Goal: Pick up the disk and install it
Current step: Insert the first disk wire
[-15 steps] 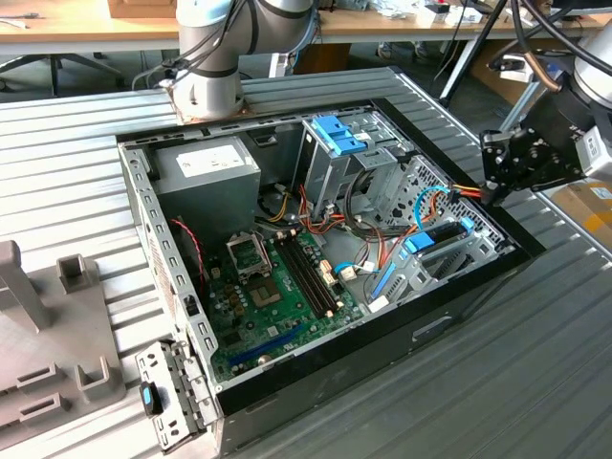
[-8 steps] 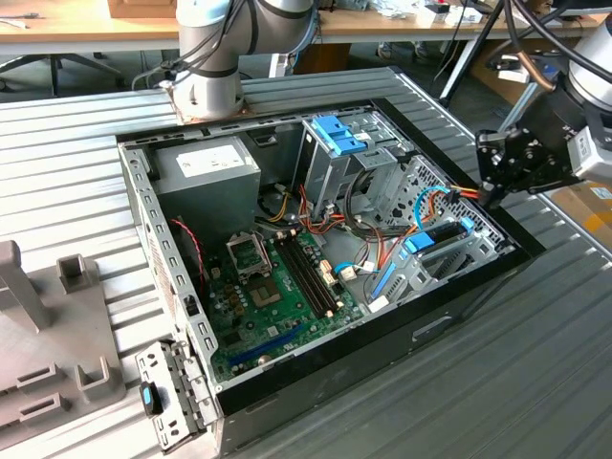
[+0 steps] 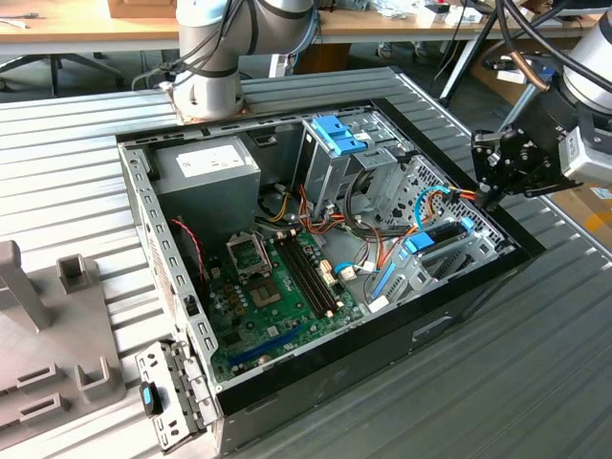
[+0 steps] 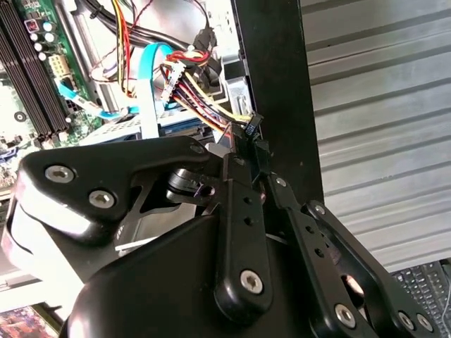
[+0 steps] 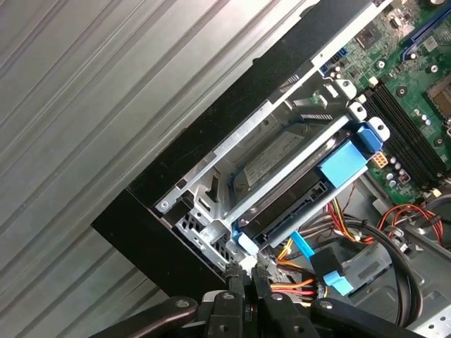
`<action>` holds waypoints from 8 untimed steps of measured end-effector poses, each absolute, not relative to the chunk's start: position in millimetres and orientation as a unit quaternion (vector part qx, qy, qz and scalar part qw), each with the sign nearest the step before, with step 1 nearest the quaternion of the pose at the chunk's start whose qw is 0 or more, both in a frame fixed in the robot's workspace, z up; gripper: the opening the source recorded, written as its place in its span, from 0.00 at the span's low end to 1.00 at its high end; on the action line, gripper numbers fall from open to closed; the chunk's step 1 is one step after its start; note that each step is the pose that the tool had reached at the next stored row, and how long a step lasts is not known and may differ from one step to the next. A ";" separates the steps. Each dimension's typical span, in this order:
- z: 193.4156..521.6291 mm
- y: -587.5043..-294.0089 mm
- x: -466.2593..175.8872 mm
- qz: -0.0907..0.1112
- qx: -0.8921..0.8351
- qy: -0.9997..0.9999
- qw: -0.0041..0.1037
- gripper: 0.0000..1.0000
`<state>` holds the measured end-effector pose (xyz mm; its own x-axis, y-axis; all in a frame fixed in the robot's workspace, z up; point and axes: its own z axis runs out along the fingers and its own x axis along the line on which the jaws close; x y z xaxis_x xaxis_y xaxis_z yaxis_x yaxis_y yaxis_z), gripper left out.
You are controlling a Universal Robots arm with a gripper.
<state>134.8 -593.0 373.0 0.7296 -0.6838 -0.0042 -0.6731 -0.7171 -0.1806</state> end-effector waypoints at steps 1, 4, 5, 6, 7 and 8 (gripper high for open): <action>372.8 -593.0 133.7 -0.032 -0.925 0.370 0.085 0.17; 372.8 -593.0 132.2 -0.032 -0.923 0.373 0.085 0.17; 372.7 -593.0 132.2 -0.032 -0.923 0.374 0.085 0.17; 372.8 -593.0 132.2 -0.032 -0.923 0.374 0.085 0.17; 372.7 -592.9 132.1 -0.032 -0.922 0.375 0.085 0.17; 372.7 -592.9 132.1 -0.033 -0.920 0.382 0.085 0.17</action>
